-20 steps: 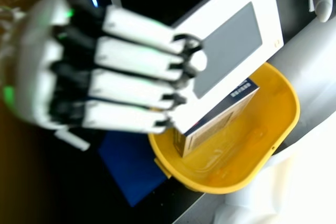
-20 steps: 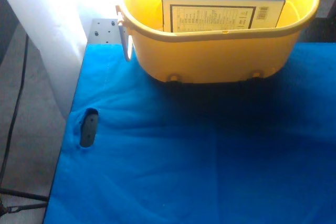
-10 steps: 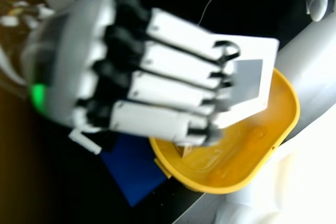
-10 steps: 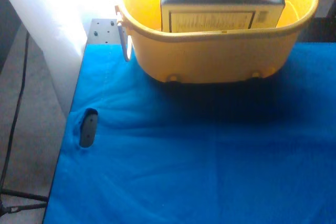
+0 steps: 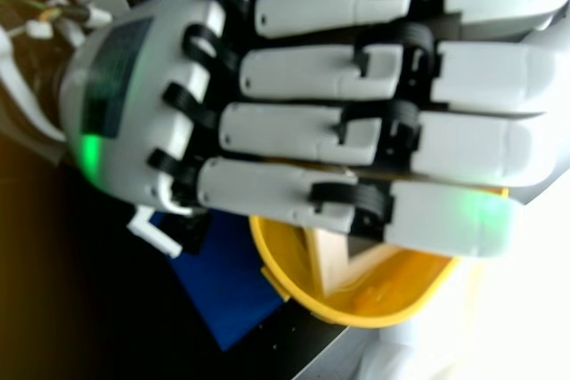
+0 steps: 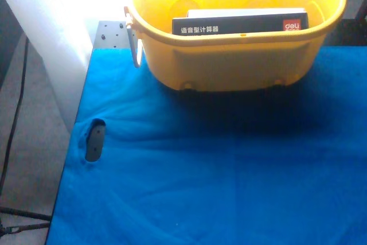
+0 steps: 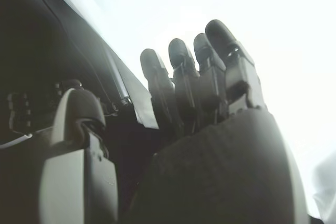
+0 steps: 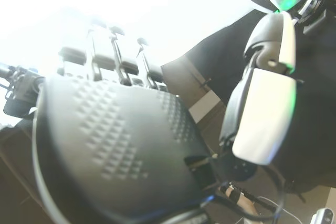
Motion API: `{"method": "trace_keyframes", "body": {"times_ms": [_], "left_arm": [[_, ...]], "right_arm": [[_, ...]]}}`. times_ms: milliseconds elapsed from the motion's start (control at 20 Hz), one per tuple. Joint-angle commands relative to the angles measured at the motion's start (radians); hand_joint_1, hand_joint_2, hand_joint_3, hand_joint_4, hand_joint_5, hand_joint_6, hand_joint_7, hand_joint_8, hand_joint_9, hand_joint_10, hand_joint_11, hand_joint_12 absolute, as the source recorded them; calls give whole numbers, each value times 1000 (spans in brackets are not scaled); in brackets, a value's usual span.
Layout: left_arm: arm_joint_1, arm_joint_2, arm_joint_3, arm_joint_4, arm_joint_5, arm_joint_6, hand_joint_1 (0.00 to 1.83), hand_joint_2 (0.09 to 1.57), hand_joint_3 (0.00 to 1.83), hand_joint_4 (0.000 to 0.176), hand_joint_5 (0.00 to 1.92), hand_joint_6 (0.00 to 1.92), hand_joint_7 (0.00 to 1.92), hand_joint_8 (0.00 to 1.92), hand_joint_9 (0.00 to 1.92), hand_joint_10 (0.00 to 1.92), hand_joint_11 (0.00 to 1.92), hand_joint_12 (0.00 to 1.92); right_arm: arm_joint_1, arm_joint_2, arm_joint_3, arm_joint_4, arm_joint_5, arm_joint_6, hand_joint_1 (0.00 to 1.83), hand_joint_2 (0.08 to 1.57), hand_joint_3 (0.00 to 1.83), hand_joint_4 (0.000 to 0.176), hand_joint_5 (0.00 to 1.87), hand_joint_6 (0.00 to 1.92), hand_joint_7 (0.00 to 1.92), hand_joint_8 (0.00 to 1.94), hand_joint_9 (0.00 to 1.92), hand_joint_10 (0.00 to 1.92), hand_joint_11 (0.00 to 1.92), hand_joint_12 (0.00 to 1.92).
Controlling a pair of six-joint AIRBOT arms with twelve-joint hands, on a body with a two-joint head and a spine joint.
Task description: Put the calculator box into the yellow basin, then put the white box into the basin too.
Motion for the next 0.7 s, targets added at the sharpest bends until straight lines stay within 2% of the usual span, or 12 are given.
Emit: {"method": "trace_keyframes", "body": {"times_ms": [0, 50, 100, 150, 200, 300, 350, 400, 450, 550, 600, 650], "left_arm": [[-17, 12, -6, 5, -131, -12, 789, 1188, 1, 0, 724, 15, 435, 514, 109, 1158, 0, 1785], [-14, 19, -12, 2, -138, -13, 825, 1209, 3, 0, 755, 36, 339, 710, 66, 1234, 0, 1787], [-10, 30, -20, 0, -145, -14, 794, 1227, 4, 0, 739, 38, 297, 560, 23, 1035, 0, 1610], [-7, 42, -31, -1, -156, -16, 779, 1210, 0, 0, 747, 48, 354, 339, 29, 743, 0, 1251], [-5, 57, -45, -1, -167, -16, 769, 1207, 0, 0, 743, 51, 422, 188, 110, 584, 0, 1159], [1, 100, -83, 0, -196, -17, 759, 1206, 0, 0, 778, 102, 454, 40, 207, 389, 0, 1160], [4, 116, -99, 1, -209, -17, 767, 1195, 0, 0, 794, 174, 479, 15, 240, 331, 0, 1197], [9, 137, -124, 5, -228, -17, 765, 1190, 1, 0, 761, 296, 509, 6, 287, 304, 0, 1231], [13, 151, -141, 12, -242, -17, 793, 1207, 1, 0, 697, 441, 504, 2, 278, 290, 0, 1247], [26, 182, -181, 31, -274, -18, 762, 1199, 0, 0, 582, 453, 481, 0, 282, 272, 0, 1265], [36, 198, -200, 36, -290, -20, 770, 1199, 0, 0, 584, 415, 469, 0, 279, 245, 0, 1271], [53, 231, -237, 52, -323, -26, 826, 1221, 0, 0, 584, 521, 431, 0, 251, 241, 0, 1288]], "right_arm": [[19, 14, -3, -34, -156, 31, 792, 799, 0, 82, 26, 10, 0, 0, 0, 0, 0, 0], [8, 24, -4, -34, -181, 58, 783, 779, 0, 83, 36, 14, 0, 0, 0, 0, 0, 0], [-18, 39, -7, -34, -223, 103, 785, 794, 0, 63, 80, 31, 30, 12, 0, 0, 0, 0], [-46, 51, -11, -34, -258, 141, 781, 889, 0, 50, 129, 7, 36, 10, 41, 0, 0, 387], [-66, 59, -17, -34, -285, 169, 704, 877, 0, 60, 128, 5, 54, 7, 66, 6, 0, 708], [-107, 87, -53, -34, -356, 171, 809, 900, 0, 2, 256, 37, 173, 7, 86, 24, 0, 1428], [-122, 101, -67, -34, -378, 171, 844, 896, 0, 0, 364, 73, 248, 17, 106, 54, 0, 1822], [-154, 129, -95, -34, -421, 171, 862, 932, 13, 0, 297, 41, 222, 3, 110, 63, 0, 1901], [-177, 146, -112, -34, -448, 171, 907, 1009, 0, 0, 277, 22, 288, 11, 136, 469, 0, 1814], [-221, 147, -137, -34, -501, 171, 847, 1040, 0, 0, 303, 25, 317, 10, 50, 640, 0, 1563], [-233, 147, -144, -34, -510, 171, 748, 1032, 0, 45, 306, 27, 331, 11, 9, 700, 0, 1655], [-252, 147, -159, -34, -523, 171, 717, 1054, 3, 67, 289, 21, 349, 12, 11, 758, 0, 1713]]}}
